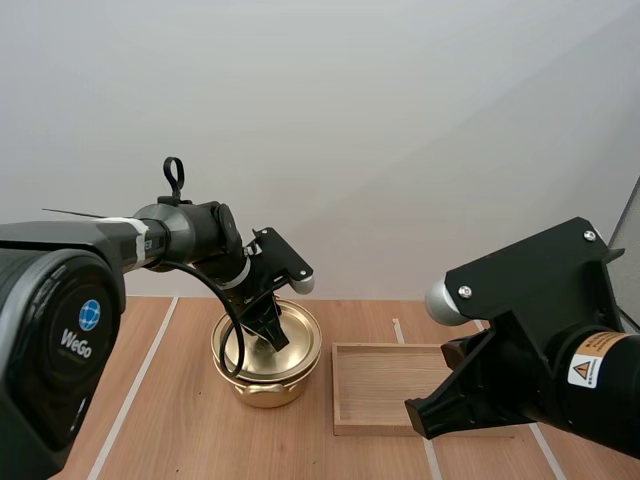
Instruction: Open the lid, put the grape in the pot, and close it
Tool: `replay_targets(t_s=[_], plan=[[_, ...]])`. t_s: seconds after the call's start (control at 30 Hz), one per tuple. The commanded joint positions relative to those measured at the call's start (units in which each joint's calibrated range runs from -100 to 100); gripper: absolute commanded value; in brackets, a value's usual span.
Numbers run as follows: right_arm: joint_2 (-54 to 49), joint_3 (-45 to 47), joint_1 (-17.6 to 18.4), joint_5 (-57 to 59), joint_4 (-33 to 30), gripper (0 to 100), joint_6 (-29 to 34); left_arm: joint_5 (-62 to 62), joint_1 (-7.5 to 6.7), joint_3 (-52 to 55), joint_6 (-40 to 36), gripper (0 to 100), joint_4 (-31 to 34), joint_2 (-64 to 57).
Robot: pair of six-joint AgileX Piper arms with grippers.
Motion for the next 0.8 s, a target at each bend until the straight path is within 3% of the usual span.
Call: replay_targets(t_s=[0.0,0.33,0.4,0.47,0.53,0.6,0.63,0.77], plan=[[-0.6,0.0,-0.2,0.0,-0.6,0,0.0,0.4,-0.19,1.3,0.3,0,-1.2,1.2],[-0.6,0.0,-0.2,0.0,-0.6,0,0.0,-0.6,-0.19,1.7,0.5,0,-1.2,1.3],[-0.6,0.0,-0.2,0.0,-0.6,0,0.0,-0.1,-0.19,1.7,0.5,4,-1.0,1.2],[-0.6,0.0,-0.2,0.0,-0.6,0,0.0,0.2,-0.19,1.7,0.5,19,-1.0,1.1],[-0.6,0.0,-0.2,0.0,-0.6,0,0.0,0.8,-0.19,1.7,0.5,45,-1.0,0.6],[-0.6,0.0,-0.2,0.0,-0.6,0,0.0,1.4,-0.19,1.7,0.2,88,-1.0,-0.3],[-0.6,0.0,-0.2,0.0,-0.6,0,0.0,1.9,-0.19,1.7,0.2,100,-1.0,-1.0],[-0.6,0.0,-0.2,0.0,-0.6,0,0.0,4.0,-0.19,1.5,0.1,100,-1.0,-5.4]])
